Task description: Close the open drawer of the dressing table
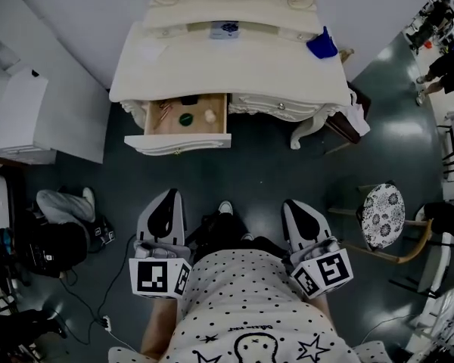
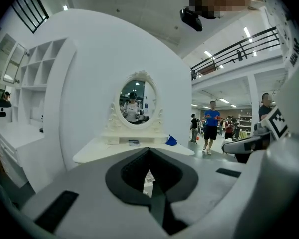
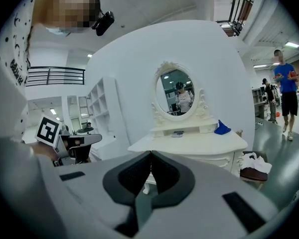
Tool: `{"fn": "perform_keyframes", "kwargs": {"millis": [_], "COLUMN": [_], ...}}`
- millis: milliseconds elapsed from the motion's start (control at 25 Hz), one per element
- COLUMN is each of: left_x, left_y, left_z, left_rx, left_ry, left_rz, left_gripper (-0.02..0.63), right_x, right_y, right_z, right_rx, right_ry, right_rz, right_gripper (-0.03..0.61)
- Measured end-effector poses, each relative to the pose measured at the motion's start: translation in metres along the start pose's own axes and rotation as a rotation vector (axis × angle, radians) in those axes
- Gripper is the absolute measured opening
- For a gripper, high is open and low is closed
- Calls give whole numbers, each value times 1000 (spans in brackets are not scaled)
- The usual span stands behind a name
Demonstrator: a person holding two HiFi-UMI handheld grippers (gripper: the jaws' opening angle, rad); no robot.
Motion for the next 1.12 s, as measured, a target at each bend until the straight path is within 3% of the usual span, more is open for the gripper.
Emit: {"fn": "perform_keyframes", "kwargs": {"millis": [840, 1120], "left_x": [-70, -128], "left_y": [4, -24], "left_z": [-78, -53], "left_rx": [26, 19], "left_ry": [1, 26], "left_rz": [-50, -3], "left_gripper": [12, 12], "right_x": [-105, -115], "right_y": [-11, -48], "right_z": [2, 51], "right_rx": [-19, 0], "right_ry": [9, 26], "right_rz": [-53, -17], "right_gripper": [9, 9]}}
Point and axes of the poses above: the fingertips, and each gripper's own axes: x backward along the fingers, z to its right, y out of its underside, the point moved 10 cm from there along x, backward along the fingers, and after that the axes turned 2 degrees about y, right-handed, at the moved point
